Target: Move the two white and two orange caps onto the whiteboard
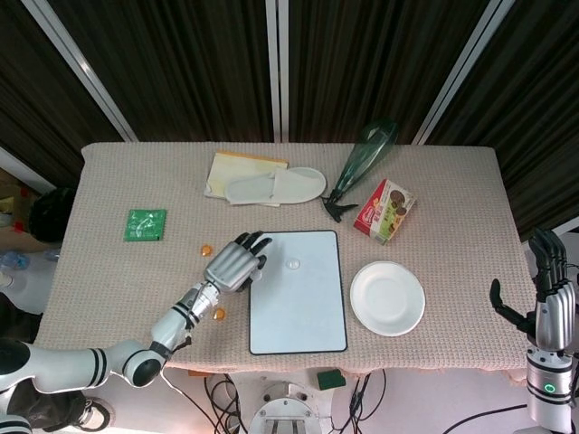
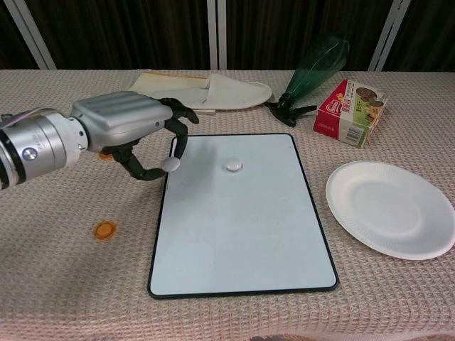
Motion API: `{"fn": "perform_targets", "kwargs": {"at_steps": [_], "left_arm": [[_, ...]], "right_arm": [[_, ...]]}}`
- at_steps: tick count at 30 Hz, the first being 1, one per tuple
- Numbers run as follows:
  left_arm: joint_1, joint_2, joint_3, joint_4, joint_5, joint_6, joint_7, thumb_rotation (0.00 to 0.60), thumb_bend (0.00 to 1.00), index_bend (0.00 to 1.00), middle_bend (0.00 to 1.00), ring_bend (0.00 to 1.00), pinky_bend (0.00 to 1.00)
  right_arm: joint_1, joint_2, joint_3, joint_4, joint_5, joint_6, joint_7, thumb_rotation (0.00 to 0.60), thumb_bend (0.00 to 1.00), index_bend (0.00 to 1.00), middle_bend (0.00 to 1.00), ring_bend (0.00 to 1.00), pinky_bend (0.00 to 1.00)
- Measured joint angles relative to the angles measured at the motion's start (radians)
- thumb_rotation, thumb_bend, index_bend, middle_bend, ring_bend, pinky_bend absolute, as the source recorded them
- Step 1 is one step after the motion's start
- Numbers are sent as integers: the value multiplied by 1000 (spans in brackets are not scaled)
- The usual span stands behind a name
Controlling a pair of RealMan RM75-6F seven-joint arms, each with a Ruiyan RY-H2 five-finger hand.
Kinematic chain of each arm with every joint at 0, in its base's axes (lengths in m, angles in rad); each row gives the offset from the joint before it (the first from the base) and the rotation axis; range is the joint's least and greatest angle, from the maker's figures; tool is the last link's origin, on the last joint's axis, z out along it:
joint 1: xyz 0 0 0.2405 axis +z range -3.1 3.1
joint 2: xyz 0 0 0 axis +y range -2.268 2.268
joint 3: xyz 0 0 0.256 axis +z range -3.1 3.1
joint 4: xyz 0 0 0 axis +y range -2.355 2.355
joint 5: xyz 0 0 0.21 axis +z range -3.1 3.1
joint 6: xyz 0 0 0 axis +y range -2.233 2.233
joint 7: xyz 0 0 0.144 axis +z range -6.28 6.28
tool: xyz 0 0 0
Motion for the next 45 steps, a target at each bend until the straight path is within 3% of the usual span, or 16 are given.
{"fn": "perform_targets", "kwargs": {"at_steps": [7,16,33,45], "left_arm": [[-70,-83,-36,13,2,-27,38,600,323,535,106,38,179],[-133,-211,-53,159,46,-38,37,600,323,548,108,37,169],[-180,-297,-49,361,71,-74,-40,600,323,552,110,38,136],[-171,-295,-30,390,91,-69,-62,600,324,547,110,37,137]], "right_arm": [[-9,4,6,3,8,15,8,600,475,45,14,0,0],[-19,14,13,5,23,21,25,600,475,45,15,0,0],[-15,25,28,-8,34,9,27,600,475,45,15,0,0],[-12,23,35,-8,48,-3,27,600,476,45,15,0,0]]}}
